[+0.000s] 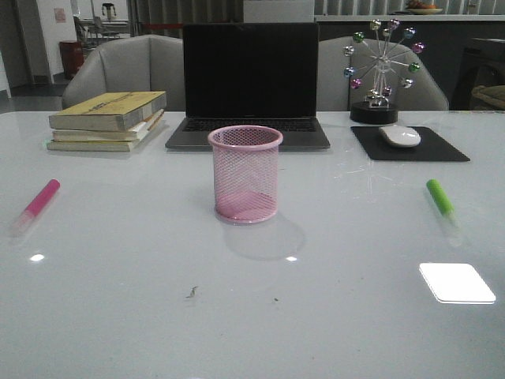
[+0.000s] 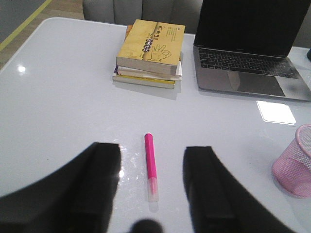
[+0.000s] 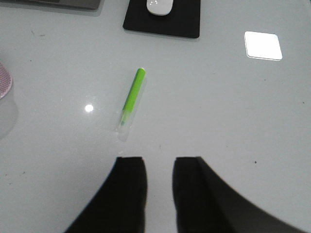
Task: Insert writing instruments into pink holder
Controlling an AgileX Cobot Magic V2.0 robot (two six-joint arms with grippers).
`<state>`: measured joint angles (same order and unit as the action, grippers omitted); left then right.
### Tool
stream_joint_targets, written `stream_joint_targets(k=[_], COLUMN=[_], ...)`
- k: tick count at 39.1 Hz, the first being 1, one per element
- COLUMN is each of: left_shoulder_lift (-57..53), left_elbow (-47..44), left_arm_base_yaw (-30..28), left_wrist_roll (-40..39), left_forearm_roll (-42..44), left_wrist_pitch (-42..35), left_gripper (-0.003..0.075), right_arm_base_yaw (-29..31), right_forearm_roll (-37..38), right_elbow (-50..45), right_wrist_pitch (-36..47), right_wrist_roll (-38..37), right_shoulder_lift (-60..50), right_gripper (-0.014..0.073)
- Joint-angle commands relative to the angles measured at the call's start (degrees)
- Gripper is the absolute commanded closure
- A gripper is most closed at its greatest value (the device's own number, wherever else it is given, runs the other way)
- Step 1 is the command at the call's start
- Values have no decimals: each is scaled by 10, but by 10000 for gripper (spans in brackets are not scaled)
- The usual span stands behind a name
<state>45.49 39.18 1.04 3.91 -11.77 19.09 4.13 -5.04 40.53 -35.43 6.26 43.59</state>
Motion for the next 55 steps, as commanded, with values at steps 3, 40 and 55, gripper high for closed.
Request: stream_joint_targets(k=[3,40,55], left_shoulder_lift=[-2,1,1], left_elbow=[20,20,20], left_arm_base_yaw=[3,3,3], left_wrist_roll=[-2,-2,-2], left_forearm_roll=[-7,-7,-7], left_wrist_pitch=[-51,-51,-51], left_gripper=[222,222,222], right_arm_base_yaw=[0,0,-30], right_forearm_roll=[3,-80,-127], right_elbow=[22,244,338], right_wrist_pitch=[32,-54,-60], right_wrist_roll=[4,4,4], right_shoulder_lift=[0,349,518], right_gripper=[152,152,152])
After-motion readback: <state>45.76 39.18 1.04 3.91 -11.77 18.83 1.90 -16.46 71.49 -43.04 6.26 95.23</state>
